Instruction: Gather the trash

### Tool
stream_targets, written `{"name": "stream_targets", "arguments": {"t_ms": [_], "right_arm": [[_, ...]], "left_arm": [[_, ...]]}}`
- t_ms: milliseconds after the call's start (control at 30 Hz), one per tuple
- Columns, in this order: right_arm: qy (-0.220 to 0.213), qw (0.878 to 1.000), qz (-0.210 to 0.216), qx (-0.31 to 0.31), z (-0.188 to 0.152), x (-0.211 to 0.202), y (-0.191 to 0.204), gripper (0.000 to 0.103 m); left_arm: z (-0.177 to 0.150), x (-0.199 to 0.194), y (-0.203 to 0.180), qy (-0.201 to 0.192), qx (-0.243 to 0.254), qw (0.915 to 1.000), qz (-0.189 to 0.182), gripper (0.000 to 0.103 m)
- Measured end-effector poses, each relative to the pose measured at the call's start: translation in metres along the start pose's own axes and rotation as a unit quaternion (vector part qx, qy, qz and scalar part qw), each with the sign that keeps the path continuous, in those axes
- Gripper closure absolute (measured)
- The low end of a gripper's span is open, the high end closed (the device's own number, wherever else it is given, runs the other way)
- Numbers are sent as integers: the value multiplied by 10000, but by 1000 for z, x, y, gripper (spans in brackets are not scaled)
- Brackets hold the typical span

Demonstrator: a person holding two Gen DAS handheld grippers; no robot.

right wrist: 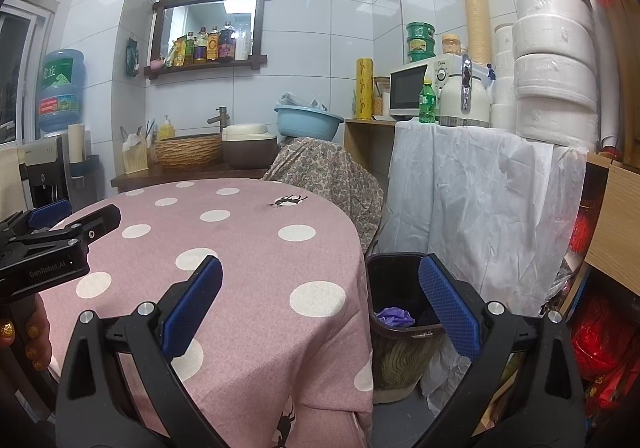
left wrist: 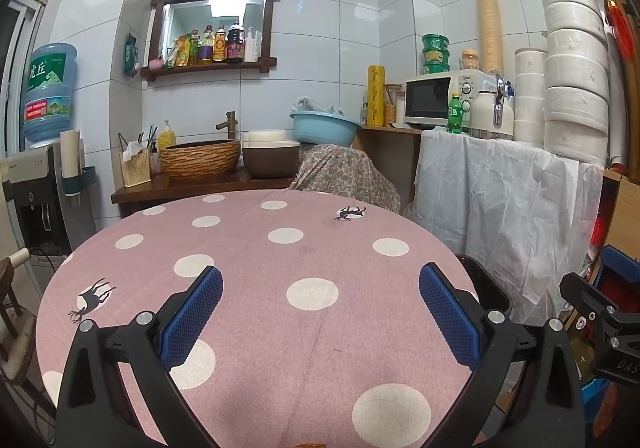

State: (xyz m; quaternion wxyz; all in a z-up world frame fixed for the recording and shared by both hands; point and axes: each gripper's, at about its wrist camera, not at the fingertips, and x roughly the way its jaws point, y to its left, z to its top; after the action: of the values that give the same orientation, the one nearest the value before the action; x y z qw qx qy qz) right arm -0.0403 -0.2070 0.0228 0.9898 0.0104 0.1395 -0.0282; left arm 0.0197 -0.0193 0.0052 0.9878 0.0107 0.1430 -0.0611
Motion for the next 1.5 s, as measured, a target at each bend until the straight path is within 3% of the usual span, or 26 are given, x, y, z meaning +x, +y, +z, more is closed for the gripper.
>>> {"name": "stream_targets", "arguments": {"t_ms": [500, 1500], "right_arm": [[30, 10000, -21, 6, -4, 0, 0, 6], [152, 9998, -76, 58, -8, 7, 0, 6]], "left_arm": [[-2, 6, -6, 203, -12, 9998, -36, 5], [0, 9, -6, 237, 50, 9997, 7, 5]]}}
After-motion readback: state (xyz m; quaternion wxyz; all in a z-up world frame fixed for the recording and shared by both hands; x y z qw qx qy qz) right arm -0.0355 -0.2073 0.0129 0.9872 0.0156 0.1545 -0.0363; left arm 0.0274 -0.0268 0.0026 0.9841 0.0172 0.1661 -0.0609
